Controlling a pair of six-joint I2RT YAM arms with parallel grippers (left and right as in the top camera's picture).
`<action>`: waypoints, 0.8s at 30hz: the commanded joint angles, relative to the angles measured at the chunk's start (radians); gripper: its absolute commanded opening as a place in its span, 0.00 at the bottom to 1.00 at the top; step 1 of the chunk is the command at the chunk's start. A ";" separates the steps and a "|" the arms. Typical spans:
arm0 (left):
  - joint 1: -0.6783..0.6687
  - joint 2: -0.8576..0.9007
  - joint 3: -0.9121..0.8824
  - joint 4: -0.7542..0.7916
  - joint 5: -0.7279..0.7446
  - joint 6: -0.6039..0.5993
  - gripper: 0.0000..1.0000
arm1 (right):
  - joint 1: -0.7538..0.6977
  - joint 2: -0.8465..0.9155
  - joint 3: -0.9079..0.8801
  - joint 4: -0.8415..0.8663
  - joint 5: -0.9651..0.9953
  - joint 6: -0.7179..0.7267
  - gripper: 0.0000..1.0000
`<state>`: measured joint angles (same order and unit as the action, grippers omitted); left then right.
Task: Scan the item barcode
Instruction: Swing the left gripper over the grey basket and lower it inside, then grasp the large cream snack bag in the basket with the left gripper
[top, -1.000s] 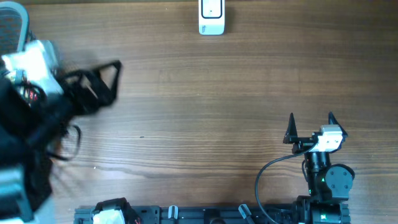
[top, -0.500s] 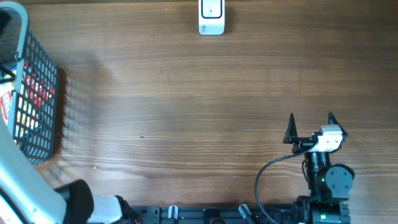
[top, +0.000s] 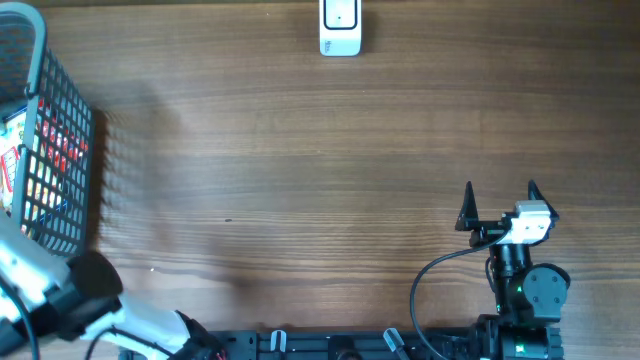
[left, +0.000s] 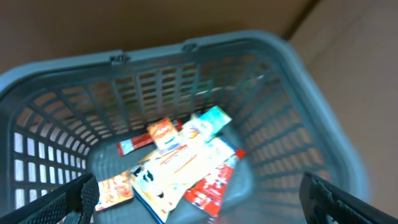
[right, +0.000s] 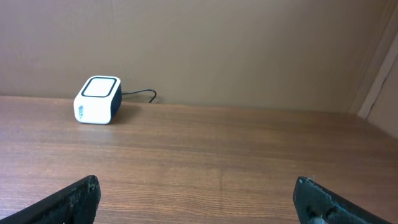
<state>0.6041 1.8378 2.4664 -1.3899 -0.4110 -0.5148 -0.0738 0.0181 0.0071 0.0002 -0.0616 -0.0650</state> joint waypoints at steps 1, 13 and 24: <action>0.034 0.107 -0.008 -0.006 0.018 -0.013 1.00 | -0.005 -0.011 -0.002 0.002 0.010 0.015 1.00; 0.053 0.359 -0.008 -0.018 0.090 0.026 1.00 | -0.005 -0.011 -0.002 0.002 0.010 0.015 1.00; 0.080 0.518 -0.009 -0.136 0.101 0.180 1.00 | -0.005 -0.011 -0.002 0.002 0.010 0.015 1.00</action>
<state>0.6582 2.3154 2.4599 -1.4887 -0.3187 -0.3920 -0.0738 0.0181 0.0071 0.0002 -0.0616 -0.0650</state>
